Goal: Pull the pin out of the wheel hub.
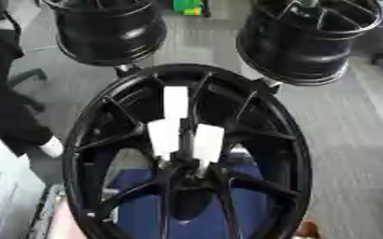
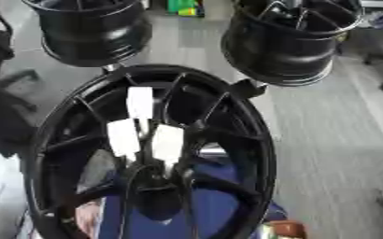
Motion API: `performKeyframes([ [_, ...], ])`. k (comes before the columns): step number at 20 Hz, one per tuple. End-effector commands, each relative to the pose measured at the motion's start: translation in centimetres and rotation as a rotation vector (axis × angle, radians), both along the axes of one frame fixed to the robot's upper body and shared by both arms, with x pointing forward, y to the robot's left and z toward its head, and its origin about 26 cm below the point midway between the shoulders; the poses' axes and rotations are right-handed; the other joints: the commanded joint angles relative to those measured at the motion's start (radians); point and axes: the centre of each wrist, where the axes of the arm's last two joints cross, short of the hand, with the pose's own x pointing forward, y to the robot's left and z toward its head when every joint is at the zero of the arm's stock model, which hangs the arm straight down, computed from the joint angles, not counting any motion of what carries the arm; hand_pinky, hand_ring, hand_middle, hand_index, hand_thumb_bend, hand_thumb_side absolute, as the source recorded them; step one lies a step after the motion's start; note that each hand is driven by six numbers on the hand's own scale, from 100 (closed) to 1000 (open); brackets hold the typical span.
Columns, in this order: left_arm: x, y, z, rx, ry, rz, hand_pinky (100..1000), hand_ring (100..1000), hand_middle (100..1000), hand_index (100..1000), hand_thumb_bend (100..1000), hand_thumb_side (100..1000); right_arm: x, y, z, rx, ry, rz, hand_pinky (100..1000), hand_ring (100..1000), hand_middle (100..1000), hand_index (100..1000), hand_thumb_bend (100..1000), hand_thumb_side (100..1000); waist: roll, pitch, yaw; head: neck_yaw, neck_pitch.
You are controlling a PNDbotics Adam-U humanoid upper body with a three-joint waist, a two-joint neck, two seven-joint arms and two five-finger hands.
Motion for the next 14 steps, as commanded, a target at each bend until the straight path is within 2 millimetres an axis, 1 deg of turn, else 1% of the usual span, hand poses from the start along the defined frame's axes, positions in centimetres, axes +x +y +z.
performKeyframes([
  [1,-0.4,0.3,1.0,0.005,-0.034,0.011,682,663,613,733,329,516,-0.4,0.0,0.9,-0.023,-0.029,-0.008,881,784,756,861,100,100,0.0,-0.013,0.0,0.001,0.007],
  [5,-0.4,0.3,0.9,0.004,-0.031,0.011,682,663,613,734,330,518,-0.4,0.0,0.9,-0.022,-0.029,-0.008,881,783,756,861,100,100,0.0,-0.014,-0.001,0.0,0.022],
  [9,-0.5,0.2,0.8,0.04,-0.008,0.009,686,666,617,742,329,527,-0.4,0.0,0.9,-0.022,-0.029,-0.01,881,783,756,861,100,100,0.001,-0.013,-0.002,0.0,0.02],
  [11,-0.8,-0.1,0.9,0.107,0.021,0.006,689,668,618,749,332,530,-0.4,0.0,0.9,-0.022,-0.03,-0.01,881,782,755,861,100,100,0.003,-0.013,-0.002,0.0,0.015],
  [14,-1.6,-0.9,0.8,0.301,0.111,0.003,696,673,622,755,329,555,-0.4,0.0,0.9,-0.023,-0.029,-0.008,881,782,755,861,100,100,0.007,-0.011,-0.005,0.001,0.006],
])
